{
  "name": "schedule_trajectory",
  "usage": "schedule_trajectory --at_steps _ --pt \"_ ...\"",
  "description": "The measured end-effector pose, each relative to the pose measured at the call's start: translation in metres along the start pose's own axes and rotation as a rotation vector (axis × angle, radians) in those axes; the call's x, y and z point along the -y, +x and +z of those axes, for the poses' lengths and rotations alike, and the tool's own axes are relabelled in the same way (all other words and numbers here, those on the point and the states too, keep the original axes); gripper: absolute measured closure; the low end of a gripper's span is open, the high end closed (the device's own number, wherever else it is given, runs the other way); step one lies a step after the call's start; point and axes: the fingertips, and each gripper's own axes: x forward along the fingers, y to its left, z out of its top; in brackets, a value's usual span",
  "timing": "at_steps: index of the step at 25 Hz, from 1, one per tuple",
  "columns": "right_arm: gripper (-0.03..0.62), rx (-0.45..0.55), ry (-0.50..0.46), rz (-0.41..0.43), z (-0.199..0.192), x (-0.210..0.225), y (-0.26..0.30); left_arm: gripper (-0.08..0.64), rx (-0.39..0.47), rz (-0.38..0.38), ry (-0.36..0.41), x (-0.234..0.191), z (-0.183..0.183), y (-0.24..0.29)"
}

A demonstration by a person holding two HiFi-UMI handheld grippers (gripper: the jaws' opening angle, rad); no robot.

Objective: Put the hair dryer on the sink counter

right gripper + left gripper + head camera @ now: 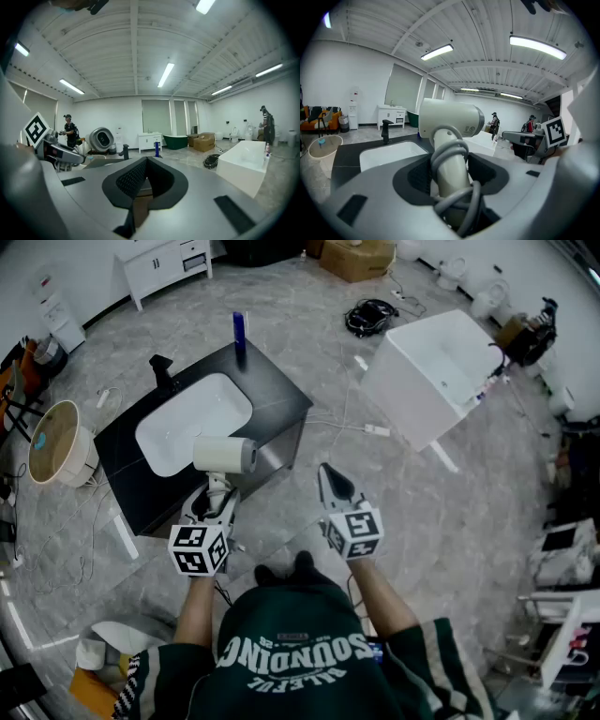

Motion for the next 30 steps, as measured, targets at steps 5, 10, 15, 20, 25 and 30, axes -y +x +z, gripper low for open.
schedule_trajectory --at_steps 5,10,15,20,25,30 --pt "0.592 -0.019 -0.005 -0.008 -0.008 0.008 0.001 0.336 -0.01 -0.006 -0.009 0.0 -0.004 0.005" --pt "0.592 -0.05 0.01 0.033 -0.016 -0.006 0.012 0.337 -0.01 0.0 -0.02 -0.01 -0.005 0.002" --pt "0.592 -0.066 0.007 0.049 -0.015 -0.028 0.029 0.336 -0.011 0.013 -0.021 -0.03 -0.006 -0.007" --pt "0.592 -0.06 0.014 0.089 -0.014 -0.057 0.047 0.336 -0.02 0.046 -0.029 -0.057 -0.008 -0.02" --pt "0.591 -0.072 0.014 0.126 -0.017 -0.073 0.07 0.336 -0.02 0.08 -0.047 -0.081 -0.008 -0.024" --pt "0.591 -0.08 0.012 0.171 -0.016 -0.09 0.102 0.336 -0.02 0.123 -0.072 -0.112 -0.006 -0.023"
